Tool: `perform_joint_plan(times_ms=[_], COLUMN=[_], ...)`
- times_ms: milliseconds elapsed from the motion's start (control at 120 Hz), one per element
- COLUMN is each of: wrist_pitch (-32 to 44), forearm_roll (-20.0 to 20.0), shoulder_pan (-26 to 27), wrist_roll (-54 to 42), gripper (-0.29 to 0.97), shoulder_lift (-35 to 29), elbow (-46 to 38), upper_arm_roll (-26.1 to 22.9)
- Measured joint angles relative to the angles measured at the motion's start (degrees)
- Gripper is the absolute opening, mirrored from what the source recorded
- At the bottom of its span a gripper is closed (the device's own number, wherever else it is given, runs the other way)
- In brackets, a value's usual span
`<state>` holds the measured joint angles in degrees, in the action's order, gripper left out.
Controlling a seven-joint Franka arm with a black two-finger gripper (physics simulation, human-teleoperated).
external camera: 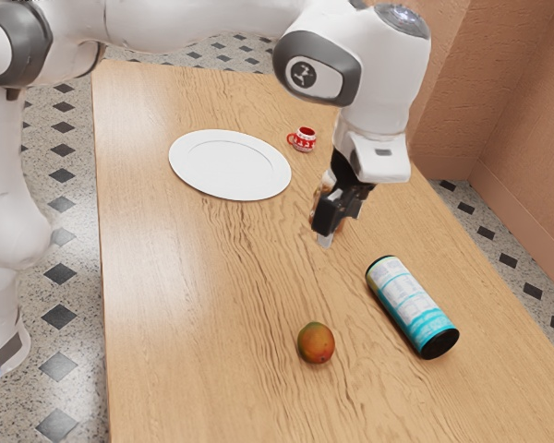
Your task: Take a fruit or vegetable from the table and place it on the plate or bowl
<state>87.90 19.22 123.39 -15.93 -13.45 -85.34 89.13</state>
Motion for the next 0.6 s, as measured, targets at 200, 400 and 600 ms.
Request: perform_joint_plan(times_ms=[200,400,600], wrist_pitch=[9.02,18.95,24.65], forearm_roll=[-1.40,-0.18,0.82], shoulder_pan=[-2.48,-9.91,-10.48], wrist_roll=[3.84,6.67,8.69], gripper=[0.66,0.66,0.66], shoulder_lift=[-5.75,-12.79,-14.99], elbow=[-15.62,-25.56,-29.43], upper_arm_roll=[-8.49,-15.79,-15.02])
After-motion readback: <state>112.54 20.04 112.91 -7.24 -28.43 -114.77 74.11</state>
